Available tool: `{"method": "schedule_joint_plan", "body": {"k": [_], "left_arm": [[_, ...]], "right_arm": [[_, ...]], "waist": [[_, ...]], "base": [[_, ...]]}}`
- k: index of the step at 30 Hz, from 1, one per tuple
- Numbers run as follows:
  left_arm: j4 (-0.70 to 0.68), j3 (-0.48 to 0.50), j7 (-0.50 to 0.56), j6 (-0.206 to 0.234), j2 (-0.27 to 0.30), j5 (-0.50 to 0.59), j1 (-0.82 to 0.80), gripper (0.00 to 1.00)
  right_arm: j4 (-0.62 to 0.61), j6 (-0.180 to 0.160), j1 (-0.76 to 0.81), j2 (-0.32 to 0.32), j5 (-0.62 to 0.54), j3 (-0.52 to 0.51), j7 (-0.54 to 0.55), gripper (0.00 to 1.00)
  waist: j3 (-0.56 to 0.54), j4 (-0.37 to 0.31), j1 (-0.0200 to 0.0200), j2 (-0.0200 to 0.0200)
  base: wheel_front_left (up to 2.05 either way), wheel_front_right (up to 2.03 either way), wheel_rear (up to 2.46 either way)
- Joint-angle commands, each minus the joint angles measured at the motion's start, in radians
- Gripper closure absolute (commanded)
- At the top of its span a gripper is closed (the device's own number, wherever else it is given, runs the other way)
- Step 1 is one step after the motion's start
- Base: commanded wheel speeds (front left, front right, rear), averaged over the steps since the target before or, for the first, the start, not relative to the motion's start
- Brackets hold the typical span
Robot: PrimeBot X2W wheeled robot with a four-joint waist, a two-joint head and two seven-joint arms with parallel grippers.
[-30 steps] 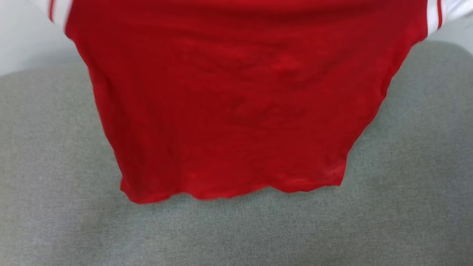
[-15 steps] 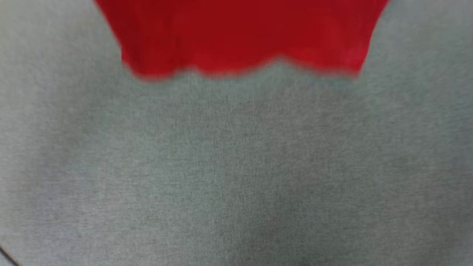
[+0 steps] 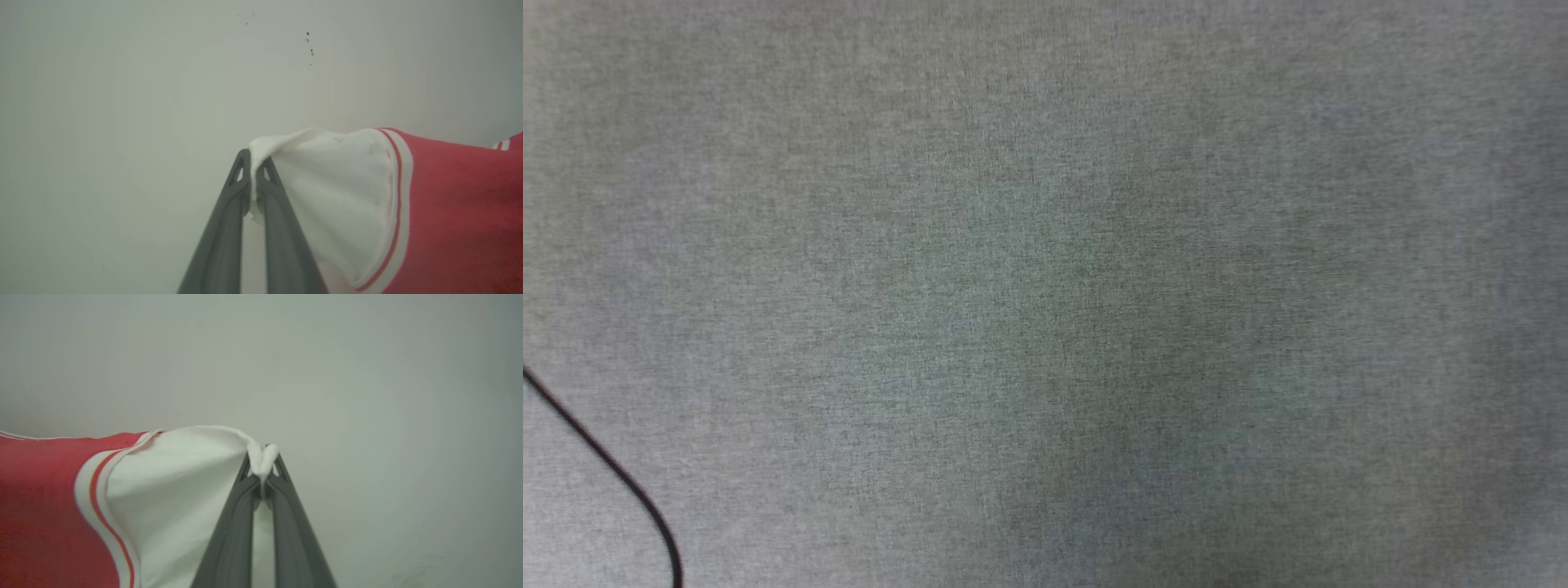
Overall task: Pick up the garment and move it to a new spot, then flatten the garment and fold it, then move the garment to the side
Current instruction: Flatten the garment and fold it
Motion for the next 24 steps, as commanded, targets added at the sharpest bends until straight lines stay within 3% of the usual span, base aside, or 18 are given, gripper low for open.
{"method": "schedule_joint_plan", "body": {"k": [1, 11, 19, 24], "left_arm": [[0.029, -0.006, -0.021, -0.006, -0.009, 0.003, -0.011, 1.0], [0.131, -0.047, -0.13, -0.019, -0.089, -0.012, 0.17, 1.0], [0.064, -0.07, -0.153, 0.003, -0.134, -0.008, 0.527, 1.0], [-0.027, -0.079, -0.154, 0.032, -0.151, -0.019, 0.766, 1.0]], "right_arm": [[0.032, -0.001, -0.02, 0.01, -0.012, -0.001, -0.023, 1.0], [0.176, -0.001, 0.1, 0.015, 0.013, 0.063, -0.135, 1.0], [0.204, -0.001, 0.371, -0.015, 0.158, 0.195, -0.167, 1.0], [0.156, -0.001, 0.569, -0.072, 0.273, 0.285, -0.144, 1.0]], "waist": [[0.017, 0.003, -0.0003, 0.0], [-0.008, 0.029, -0.0003, 0.0], [-0.132, 0.035, -0.0003, 0.0], [-0.22, 0.039, -0.0003, 0.0]], "base": [[0.0, 0.0, 0.0], [0.0, 0.0, 0.0], [0.0, 0.0, 0.0], [0.0, 0.0, 0.0]]}}
